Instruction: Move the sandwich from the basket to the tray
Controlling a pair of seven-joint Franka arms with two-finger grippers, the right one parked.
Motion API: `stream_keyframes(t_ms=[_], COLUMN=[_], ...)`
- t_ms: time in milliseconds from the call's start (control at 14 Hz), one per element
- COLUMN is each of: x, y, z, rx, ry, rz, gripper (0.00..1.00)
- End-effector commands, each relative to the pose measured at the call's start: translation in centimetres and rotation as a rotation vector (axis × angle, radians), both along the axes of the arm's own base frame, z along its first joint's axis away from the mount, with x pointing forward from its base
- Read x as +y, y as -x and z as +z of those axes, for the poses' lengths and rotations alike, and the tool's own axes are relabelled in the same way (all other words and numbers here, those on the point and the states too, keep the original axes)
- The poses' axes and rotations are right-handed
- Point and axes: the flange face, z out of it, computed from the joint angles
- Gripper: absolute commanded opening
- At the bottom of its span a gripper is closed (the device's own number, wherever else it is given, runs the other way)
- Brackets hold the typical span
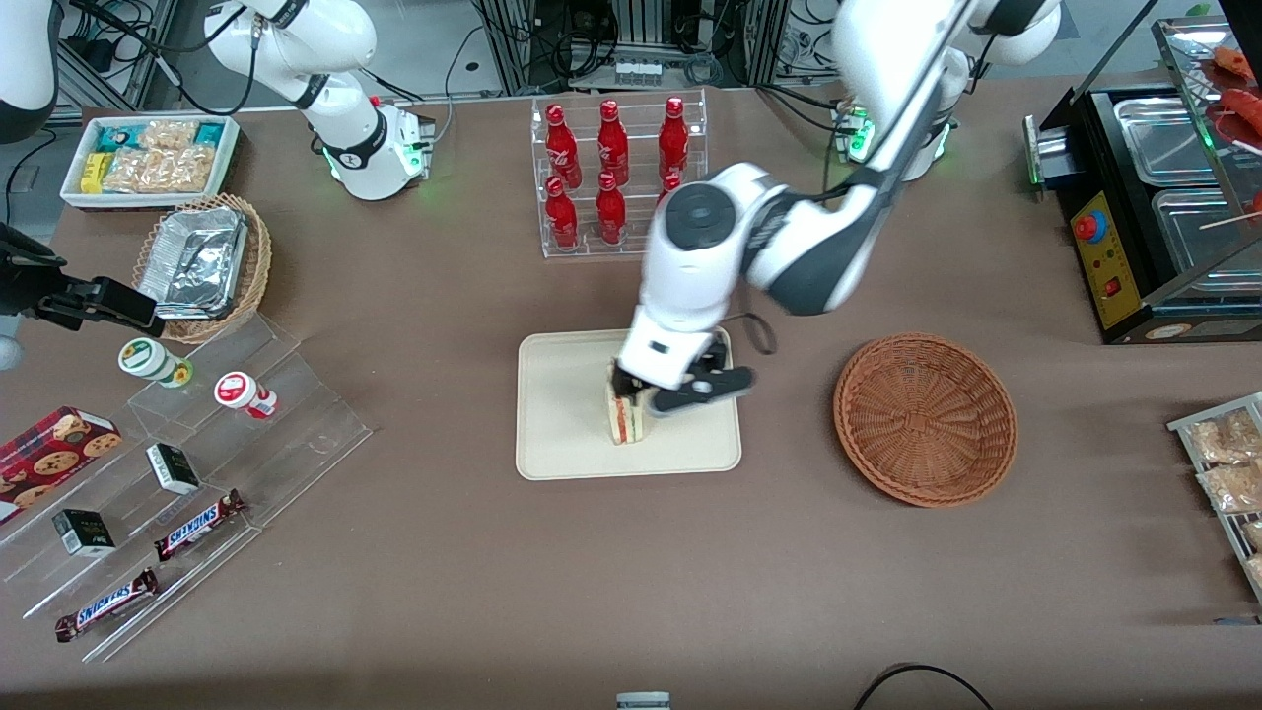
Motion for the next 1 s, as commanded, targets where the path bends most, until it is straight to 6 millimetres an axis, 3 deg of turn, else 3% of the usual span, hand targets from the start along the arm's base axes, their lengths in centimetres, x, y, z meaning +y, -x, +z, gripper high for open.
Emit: stream_keyframes(t_ms=[0, 286, 571, 929], x=[4.0, 13.9, 21.8, 31.2], y=[1.2, -1.1, -1.7, 0.7], z=[2.6, 7.7, 12.1, 17.3], rx=[0.084, 0.160, 0.170, 0.220], ry=[-0.086, -0.098, -0.111, -0.082], rz=[0.044, -0.051, -0.087, -0.160], gripper=[1.00, 1.00, 1.00, 1.00])
